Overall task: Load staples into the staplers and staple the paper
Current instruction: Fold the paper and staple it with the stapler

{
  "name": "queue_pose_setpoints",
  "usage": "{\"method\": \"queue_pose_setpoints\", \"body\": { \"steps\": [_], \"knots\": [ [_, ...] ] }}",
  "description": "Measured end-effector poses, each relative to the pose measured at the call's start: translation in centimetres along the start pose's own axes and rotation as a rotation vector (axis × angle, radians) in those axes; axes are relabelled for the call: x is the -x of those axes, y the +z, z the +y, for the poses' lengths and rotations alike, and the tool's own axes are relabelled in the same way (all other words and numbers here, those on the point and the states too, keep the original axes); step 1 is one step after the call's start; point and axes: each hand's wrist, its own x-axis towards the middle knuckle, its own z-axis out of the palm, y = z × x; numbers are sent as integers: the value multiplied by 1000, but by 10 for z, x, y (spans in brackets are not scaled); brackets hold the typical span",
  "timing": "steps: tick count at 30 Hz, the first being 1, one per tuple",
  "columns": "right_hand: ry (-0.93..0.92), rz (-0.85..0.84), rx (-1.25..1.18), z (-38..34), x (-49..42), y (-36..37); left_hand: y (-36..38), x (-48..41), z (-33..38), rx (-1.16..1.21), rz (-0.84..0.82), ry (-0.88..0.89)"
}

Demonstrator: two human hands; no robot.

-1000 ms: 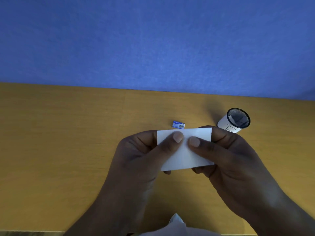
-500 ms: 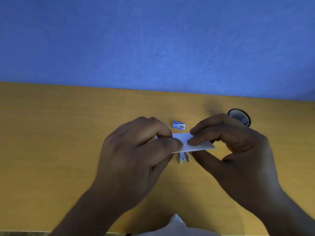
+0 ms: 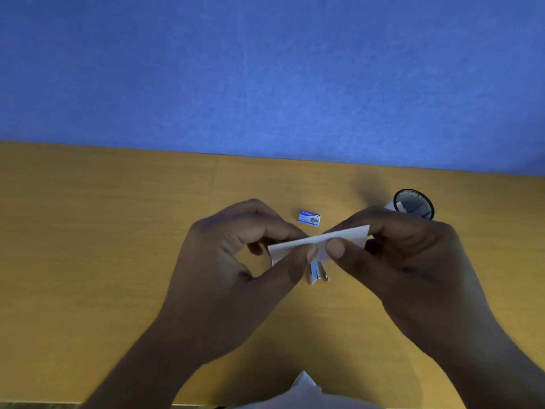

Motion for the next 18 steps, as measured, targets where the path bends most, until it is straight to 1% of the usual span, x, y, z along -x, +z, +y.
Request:
{"method": "queue_pose_setpoints", "body": {
  "steps": [2,4,6,8,10,13,16,18],
  "knots": [
    [114,2,-139,1,0,1,3,1,1,208,-34,-135],
    [257,-32,-305,3,0,1,6,2,1,426,-44,-291],
    [354,-66,-408,4,1,1,10,1,0,558,-49,-420],
    [392,-46,-436,5,0,1,13,0,0,636,-53,-505],
    [397,-13,-425,6,-1,1,15,0,-3,662,-53,-549],
    [397,10,-386,9,-1,1,16,-1,-5,684,-62,-549],
    [406,22,-377,12,-1,0,17,-1,-5,660,-50,-512],
    [406,2,-390,14,-1,-2,19,-1,-8,630,-33,-471]
  ]
}}
